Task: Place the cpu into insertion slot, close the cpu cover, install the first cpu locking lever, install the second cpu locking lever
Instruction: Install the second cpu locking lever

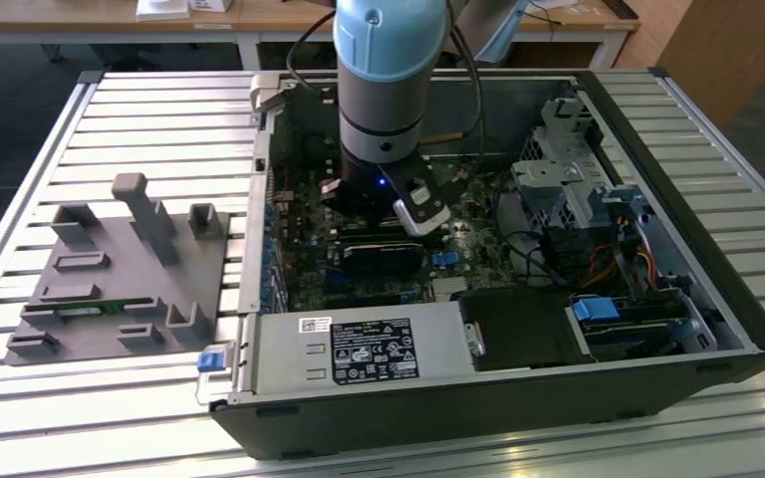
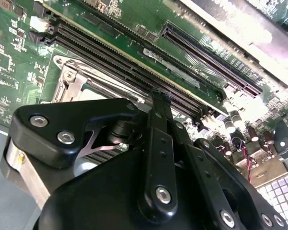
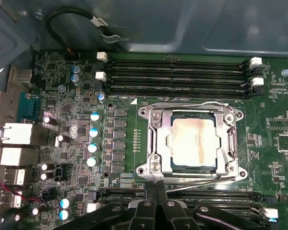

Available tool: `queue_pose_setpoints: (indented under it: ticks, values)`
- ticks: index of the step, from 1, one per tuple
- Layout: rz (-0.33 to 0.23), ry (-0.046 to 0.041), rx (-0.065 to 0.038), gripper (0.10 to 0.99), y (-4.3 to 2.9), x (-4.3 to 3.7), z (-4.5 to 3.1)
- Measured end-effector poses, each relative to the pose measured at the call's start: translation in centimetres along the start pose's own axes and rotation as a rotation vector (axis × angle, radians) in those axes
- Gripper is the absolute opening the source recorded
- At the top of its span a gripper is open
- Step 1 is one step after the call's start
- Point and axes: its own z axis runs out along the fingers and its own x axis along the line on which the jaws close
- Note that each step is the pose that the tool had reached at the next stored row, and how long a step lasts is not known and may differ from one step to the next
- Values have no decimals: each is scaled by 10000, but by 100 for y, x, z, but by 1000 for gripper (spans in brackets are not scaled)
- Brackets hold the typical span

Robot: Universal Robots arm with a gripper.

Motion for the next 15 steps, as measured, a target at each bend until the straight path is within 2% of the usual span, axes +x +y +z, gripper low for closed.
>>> queue_pose_setpoints:
  ticks: [4,7,15]
  values:
    - [3,-3,-217,106,-29,9,-1]
    - [5,-4,-330,106,-42,24,2]
    - [7,-5,-492,106,-51,34,36]
